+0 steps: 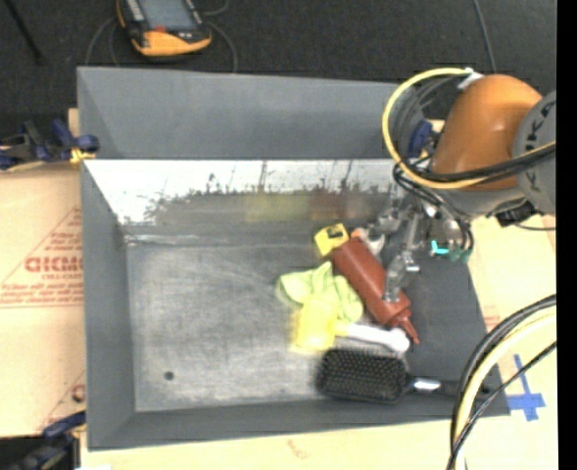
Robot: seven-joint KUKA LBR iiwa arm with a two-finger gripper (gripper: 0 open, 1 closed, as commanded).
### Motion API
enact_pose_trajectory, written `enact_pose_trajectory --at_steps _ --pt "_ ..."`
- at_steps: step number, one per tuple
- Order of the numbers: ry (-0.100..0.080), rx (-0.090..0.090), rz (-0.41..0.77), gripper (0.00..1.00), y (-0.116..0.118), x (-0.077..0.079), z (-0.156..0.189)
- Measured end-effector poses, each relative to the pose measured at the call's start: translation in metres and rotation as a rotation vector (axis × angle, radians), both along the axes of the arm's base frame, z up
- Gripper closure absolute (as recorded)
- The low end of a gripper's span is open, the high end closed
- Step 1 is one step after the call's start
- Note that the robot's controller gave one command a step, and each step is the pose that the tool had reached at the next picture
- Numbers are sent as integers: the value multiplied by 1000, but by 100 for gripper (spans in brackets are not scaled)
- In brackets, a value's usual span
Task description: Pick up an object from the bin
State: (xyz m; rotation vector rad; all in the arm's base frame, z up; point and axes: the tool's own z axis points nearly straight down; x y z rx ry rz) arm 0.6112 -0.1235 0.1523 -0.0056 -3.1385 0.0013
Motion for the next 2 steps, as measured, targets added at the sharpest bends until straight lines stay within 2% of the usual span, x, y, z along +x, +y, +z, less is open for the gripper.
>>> enact_pose_trajectory --at_steps 1,2 --pt "-8 -1 2 0 0 2 5" --pt "-24 -4 158 0 31 -26 -34"
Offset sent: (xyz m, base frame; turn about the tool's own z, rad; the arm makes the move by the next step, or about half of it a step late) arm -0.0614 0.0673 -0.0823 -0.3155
